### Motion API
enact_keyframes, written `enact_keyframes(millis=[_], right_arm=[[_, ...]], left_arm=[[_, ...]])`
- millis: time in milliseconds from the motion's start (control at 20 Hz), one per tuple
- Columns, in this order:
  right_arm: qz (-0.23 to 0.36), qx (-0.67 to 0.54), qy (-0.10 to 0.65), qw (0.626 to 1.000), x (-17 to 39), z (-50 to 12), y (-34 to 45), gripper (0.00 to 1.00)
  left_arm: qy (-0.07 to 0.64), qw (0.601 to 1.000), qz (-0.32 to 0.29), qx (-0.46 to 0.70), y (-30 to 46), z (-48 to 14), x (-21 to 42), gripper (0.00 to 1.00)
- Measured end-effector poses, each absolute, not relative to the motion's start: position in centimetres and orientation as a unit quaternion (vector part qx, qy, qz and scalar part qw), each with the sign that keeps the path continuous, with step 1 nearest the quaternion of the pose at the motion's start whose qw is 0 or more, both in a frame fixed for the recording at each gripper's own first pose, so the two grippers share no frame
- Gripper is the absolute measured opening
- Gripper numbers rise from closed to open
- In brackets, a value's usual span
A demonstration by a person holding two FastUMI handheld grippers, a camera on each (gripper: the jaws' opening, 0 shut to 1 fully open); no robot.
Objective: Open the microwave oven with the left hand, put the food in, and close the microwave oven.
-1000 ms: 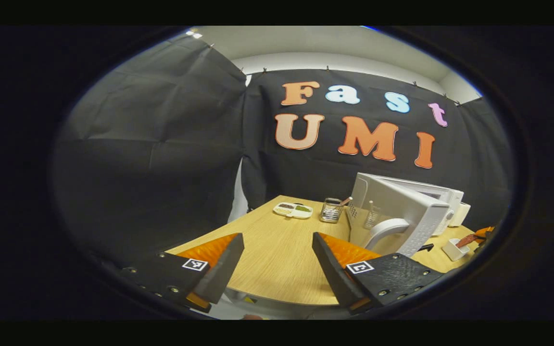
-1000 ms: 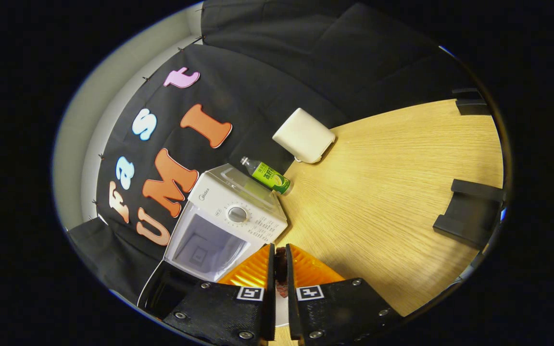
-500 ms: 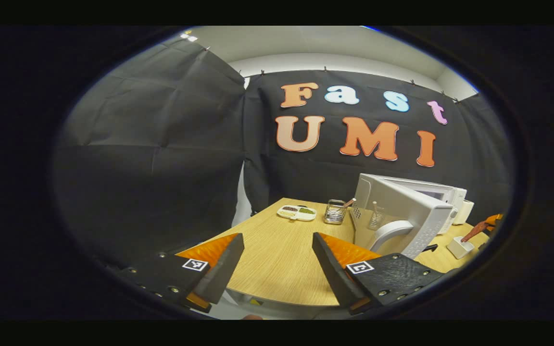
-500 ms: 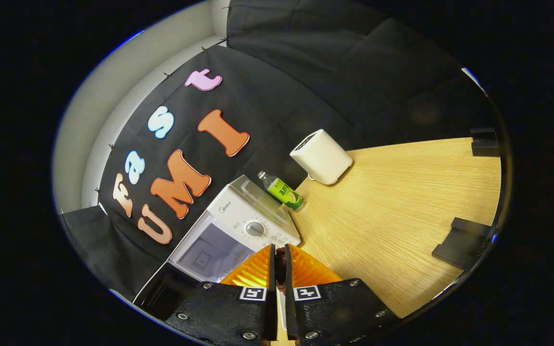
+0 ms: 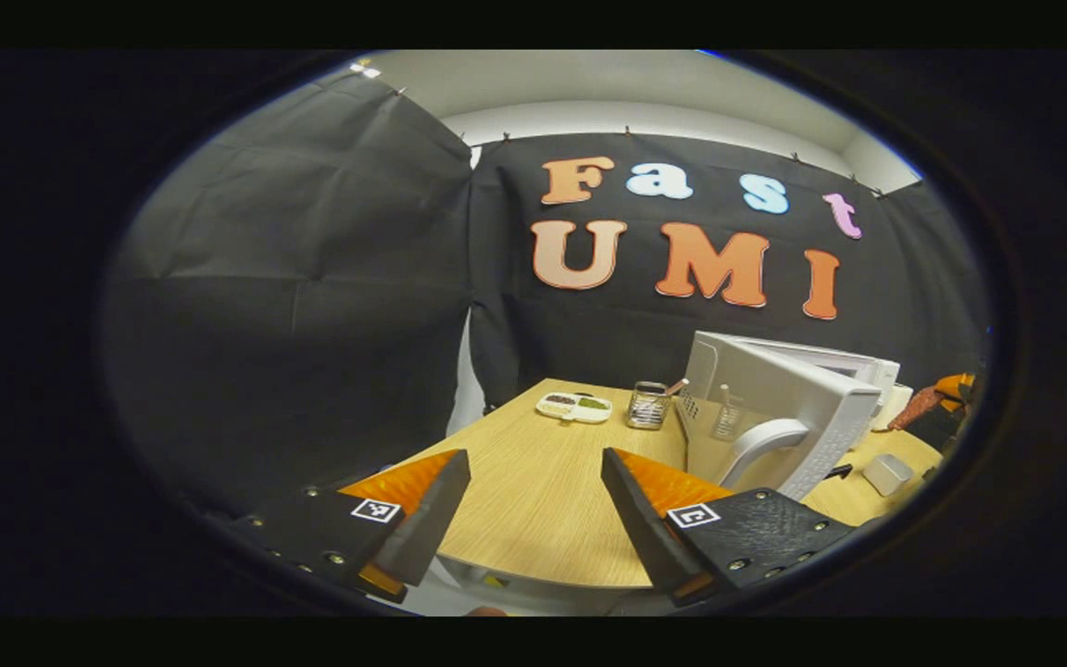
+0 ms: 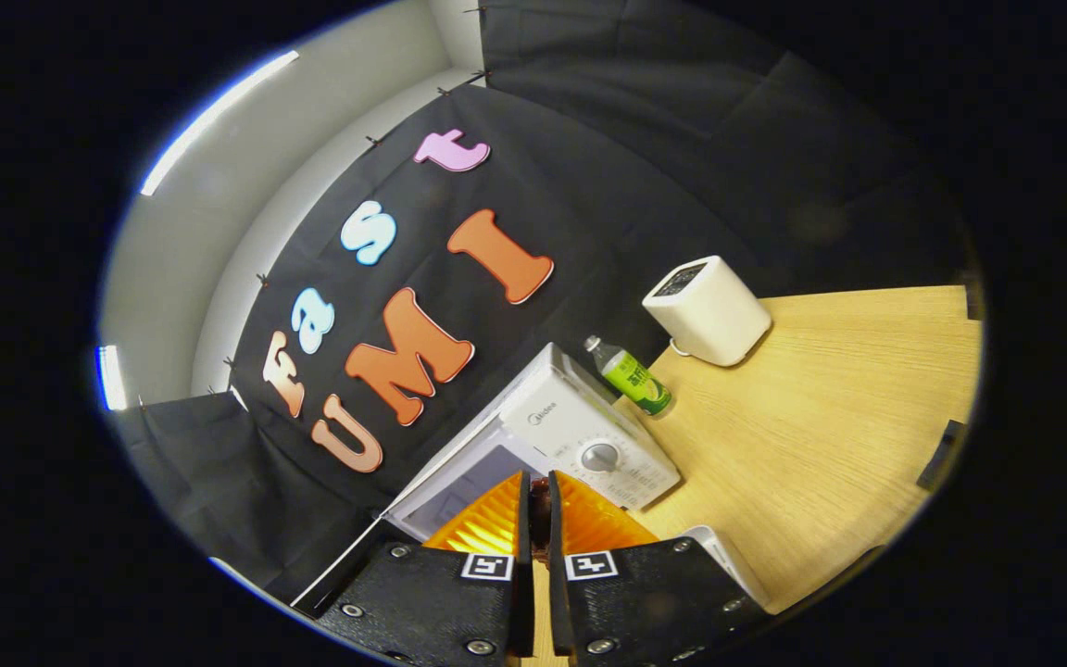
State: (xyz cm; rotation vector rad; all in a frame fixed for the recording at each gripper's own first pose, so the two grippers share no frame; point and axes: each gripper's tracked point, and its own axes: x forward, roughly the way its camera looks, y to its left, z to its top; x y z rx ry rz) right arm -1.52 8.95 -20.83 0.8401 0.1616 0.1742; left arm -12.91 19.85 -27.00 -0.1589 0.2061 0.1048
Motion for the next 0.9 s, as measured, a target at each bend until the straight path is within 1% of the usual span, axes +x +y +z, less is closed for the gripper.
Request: enact_keyframes(millis=[250, 500, 900], right_arm=[[0.119, 0.411, 0.077, 0.901, 0.5, -19.1, 14.2, 0.06], [0.129, 0.418, 0.090, 0.895, 3.4, -19.6, 19.6, 0.06], [0.117, 0.412, 0.093, 0.899, 9.0, -22.5, 26.2, 0.06]], left_arm=[[0.106, 0.990, 0.049, -0.080, 20.4, -27.6, -12.5, 0.88], [0.101, 0.992, 0.042, -0.064, 20.9, -27.4, -11.0, 0.88], [0.096, 0.993, 0.026, -0.069, 20.9, -27.6, -9.0, 0.88]])
